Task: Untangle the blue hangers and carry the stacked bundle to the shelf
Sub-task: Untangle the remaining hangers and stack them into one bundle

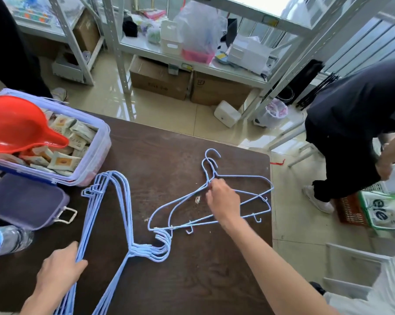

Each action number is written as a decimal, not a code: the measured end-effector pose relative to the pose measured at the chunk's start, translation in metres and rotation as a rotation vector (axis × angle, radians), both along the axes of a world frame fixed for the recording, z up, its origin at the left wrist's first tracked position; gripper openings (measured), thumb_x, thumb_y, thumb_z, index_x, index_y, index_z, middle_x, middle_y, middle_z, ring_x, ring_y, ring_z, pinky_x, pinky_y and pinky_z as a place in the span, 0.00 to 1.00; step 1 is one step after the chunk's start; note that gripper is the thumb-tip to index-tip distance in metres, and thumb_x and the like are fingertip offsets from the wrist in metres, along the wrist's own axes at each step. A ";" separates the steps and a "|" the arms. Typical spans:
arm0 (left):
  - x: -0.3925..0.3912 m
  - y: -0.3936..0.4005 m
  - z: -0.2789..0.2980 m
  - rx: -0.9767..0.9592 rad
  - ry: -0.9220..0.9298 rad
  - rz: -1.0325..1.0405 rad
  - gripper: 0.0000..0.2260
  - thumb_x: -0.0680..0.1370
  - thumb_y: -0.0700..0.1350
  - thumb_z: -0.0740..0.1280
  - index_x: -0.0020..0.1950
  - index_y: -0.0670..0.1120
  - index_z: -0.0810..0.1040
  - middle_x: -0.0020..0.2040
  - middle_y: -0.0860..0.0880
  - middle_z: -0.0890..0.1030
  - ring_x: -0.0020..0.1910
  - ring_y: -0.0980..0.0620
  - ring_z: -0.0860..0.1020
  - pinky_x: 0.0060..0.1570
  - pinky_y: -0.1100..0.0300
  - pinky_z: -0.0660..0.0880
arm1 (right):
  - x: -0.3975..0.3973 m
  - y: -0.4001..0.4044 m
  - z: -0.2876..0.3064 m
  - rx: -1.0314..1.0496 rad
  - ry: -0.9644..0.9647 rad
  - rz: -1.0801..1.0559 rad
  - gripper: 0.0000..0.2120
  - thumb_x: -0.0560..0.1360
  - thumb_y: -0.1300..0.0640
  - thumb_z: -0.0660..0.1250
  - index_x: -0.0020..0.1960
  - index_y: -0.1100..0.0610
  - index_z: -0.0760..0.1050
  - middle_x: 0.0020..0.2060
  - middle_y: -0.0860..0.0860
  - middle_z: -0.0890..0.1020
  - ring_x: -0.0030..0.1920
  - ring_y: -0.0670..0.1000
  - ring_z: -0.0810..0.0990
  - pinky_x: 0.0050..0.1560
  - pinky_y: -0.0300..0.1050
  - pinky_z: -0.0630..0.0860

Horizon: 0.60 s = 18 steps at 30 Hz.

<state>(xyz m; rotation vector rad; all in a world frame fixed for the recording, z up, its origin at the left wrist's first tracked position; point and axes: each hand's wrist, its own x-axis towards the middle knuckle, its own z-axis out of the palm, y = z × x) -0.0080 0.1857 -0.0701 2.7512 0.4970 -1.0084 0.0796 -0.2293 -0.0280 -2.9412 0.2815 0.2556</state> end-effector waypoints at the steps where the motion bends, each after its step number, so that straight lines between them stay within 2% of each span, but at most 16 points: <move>1: -0.002 0.000 -0.001 0.006 -0.007 0.001 0.10 0.73 0.50 0.70 0.46 0.48 0.72 0.40 0.45 0.77 0.42 0.38 0.78 0.41 0.52 0.74 | 0.014 -0.017 -0.005 -0.039 0.050 -0.013 0.09 0.81 0.55 0.66 0.60 0.56 0.76 0.55 0.53 0.80 0.54 0.59 0.83 0.46 0.53 0.79; 4: -0.006 0.000 -0.006 0.030 -0.020 -0.032 0.11 0.73 0.51 0.69 0.50 0.49 0.72 0.43 0.43 0.80 0.45 0.37 0.80 0.41 0.52 0.75 | 0.033 -0.044 -0.022 -0.144 0.221 0.111 0.14 0.82 0.54 0.66 0.66 0.56 0.72 0.61 0.55 0.78 0.57 0.60 0.83 0.48 0.54 0.79; 7: -0.002 -0.003 -0.007 0.052 0.000 -0.064 0.12 0.74 0.50 0.69 0.54 0.48 0.73 0.48 0.42 0.82 0.49 0.37 0.81 0.43 0.52 0.75 | 0.032 -0.049 -0.034 -0.190 0.223 0.345 0.13 0.80 0.63 0.65 0.64 0.56 0.73 0.58 0.55 0.80 0.49 0.63 0.85 0.38 0.53 0.72; 10: 0.002 -0.011 -0.005 0.084 0.040 -0.090 0.14 0.75 0.49 0.68 0.57 0.46 0.72 0.51 0.42 0.82 0.52 0.37 0.81 0.43 0.52 0.74 | 0.032 -0.046 -0.039 -0.176 0.155 0.518 0.21 0.76 0.67 0.70 0.67 0.54 0.73 0.52 0.55 0.82 0.39 0.64 0.85 0.31 0.51 0.66; 13: 0.001 -0.013 -0.003 0.085 0.045 -0.090 0.15 0.75 0.49 0.68 0.58 0.45 0.71 0.52 0.41 0.83 0.53 0.36 0.81 0.43 0.51 0.73 | 0.041 -0.038 -0.043 -0.164 0.110 0.589 0.27 0.69 0.70 0.75 0.63 0.54 0.72 0.45 0.54 0.80 0.30 0.64 0.82 0.25 0.49 0.63; 16: 0.001 -0.011 -0.003 0.078 0.053 -0.111 0.15 0.75 0.49 0.67 0.59 0.45 0.71 0.51 0.42 0.83 0.53 0.36 0.81 0.45 0.50 0.75 | 0.054 -0.035 -0.046 -0.129 0.110 0.651 0.25 0.72 0.70 0.71 0.65 0.54 0.71 0.47 0.55 0.78 0.33 0.64 0.82 0.27 0.52 0.70; 18: 0.002 -0.011 -0.005 0.080 0.046 -0.130 0.15 0.76 0.49 0.67 0.60 0.45 0.71 0.51 0.42 0.83 0.52 0.36 0.82 0.46 0.50 0.75 | 0.059 -0.038 -0.048 -0.111 0.096 0.690 0.24 0.73 0.70 0.70 0.65 0.54 0.71 0.49 0.55 0.78 0.38 0.62 0.83 0.29 0.52 0.72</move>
